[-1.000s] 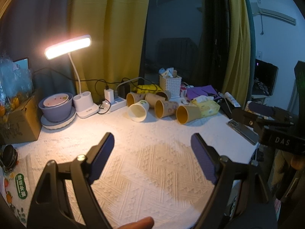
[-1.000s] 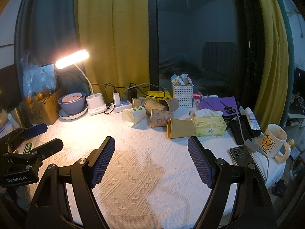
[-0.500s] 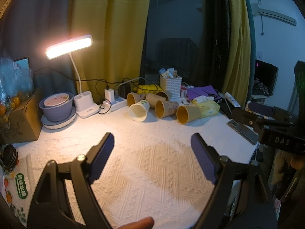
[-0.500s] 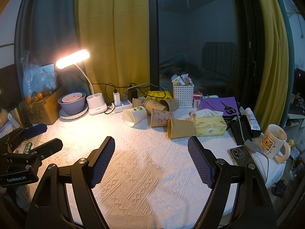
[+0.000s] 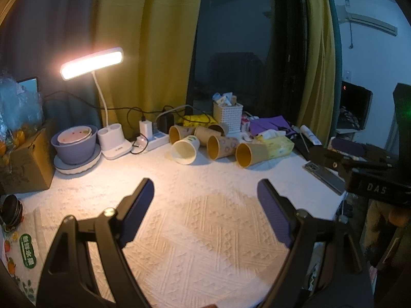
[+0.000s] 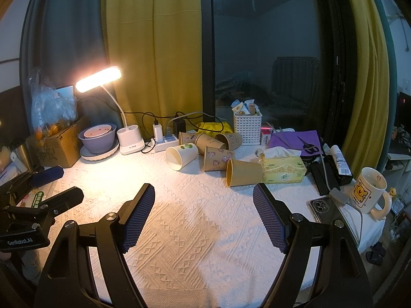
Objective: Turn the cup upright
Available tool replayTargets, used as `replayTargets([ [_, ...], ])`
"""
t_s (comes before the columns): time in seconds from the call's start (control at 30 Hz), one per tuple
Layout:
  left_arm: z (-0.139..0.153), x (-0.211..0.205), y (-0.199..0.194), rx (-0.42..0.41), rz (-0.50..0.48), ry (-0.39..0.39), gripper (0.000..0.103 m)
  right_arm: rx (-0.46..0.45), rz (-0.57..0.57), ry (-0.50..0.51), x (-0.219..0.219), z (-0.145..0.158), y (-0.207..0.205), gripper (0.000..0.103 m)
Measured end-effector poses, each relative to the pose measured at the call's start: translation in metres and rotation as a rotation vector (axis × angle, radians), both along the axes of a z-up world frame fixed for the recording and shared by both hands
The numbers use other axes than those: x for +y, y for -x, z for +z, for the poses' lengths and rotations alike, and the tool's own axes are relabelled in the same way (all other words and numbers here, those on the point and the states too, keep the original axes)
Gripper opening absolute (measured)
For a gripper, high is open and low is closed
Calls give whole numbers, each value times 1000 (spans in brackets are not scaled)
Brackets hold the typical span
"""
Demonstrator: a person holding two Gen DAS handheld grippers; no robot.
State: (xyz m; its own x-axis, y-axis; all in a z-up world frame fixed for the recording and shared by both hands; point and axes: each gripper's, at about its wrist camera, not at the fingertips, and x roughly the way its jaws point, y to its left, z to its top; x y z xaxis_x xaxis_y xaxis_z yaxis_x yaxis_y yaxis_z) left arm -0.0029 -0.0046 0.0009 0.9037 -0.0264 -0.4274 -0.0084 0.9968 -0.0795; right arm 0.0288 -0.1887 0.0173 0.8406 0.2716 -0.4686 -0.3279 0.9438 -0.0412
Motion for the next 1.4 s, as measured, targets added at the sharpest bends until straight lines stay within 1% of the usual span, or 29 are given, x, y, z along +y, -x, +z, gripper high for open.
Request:
replayTargets([
  [0.4,0,2,-3,-8,1,-9,84,3,2,0,1,0,-1,82],
  [0.57,-2,3,-19,5,-20,-29,84,12,12,6,8,-3,-10,82],
  [0.7,-4,8,-34,8,-13,-52,84,22,19,11,15,-6,-26,82],
  [0.93,-14,20,-76,50,1,-76,84,46,20,16,18,-12,-66,82],
  [1.2,-36,32,-144,132,0,-89,84,104,15,17,16,-29,-127,82],
  [1.4,-56,40,-205,190,3,-86,84,139,8,13,17,-41,-177,82],
])
